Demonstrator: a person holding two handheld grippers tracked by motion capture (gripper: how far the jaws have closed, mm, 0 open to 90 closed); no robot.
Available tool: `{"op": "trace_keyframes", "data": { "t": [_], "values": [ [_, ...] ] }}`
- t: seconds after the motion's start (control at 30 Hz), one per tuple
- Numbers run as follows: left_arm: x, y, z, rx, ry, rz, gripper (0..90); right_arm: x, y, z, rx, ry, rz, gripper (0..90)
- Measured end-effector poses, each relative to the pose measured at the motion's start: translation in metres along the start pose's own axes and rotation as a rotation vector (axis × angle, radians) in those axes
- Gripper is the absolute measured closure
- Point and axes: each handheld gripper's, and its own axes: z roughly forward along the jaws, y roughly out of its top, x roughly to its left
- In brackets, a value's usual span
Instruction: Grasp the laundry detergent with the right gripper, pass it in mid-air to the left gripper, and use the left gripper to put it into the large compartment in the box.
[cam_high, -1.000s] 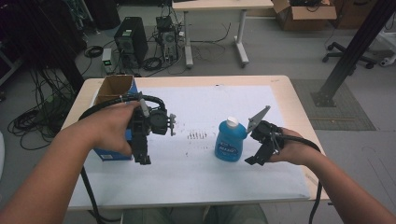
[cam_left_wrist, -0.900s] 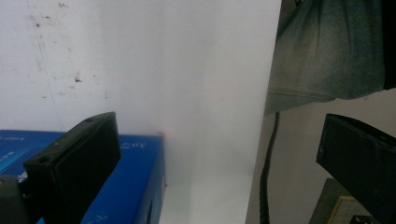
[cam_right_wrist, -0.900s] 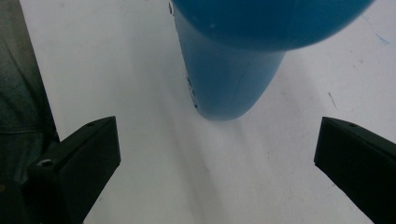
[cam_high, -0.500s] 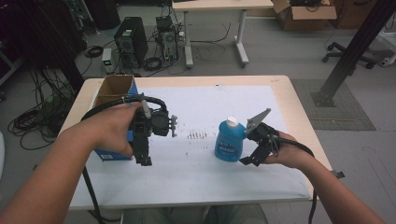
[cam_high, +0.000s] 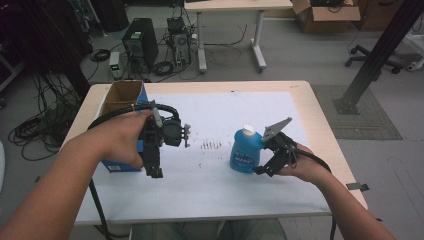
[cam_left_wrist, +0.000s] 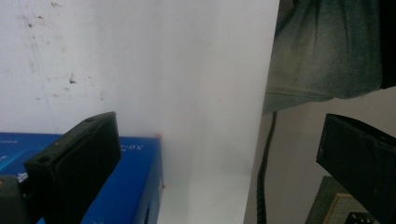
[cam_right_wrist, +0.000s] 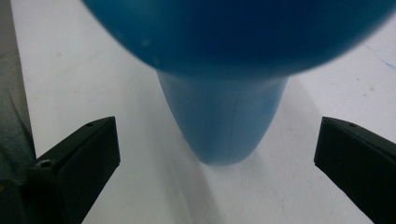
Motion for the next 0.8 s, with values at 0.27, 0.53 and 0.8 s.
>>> {"op": "trace_keyframes", "data": {
  "t": [0.27, 0.53, 0.8],
  "values": [
    [-0.0005, 0.0003, 0.0013, -0.001, -0.005, 0.001, 0.3, 0.0002, -0.0018, 0.0058, -0.033, -0.006, 0.006, 0.2],
    [-0.0002, 0.0001, 0.0031, -0.001, -0.009, 0.000, 0.3, -0.0016, -0.0069, 0.0073, -0.102, -0.004, 0.029, 0.2],
    [0.0001, 0.0009, 0.0038, 0.000, -0.014, 0.000, 0.3, -0.0035, -0.0090, 0.0096, -0.177, -0.001, 0.036, 0.3]
  ]
}}
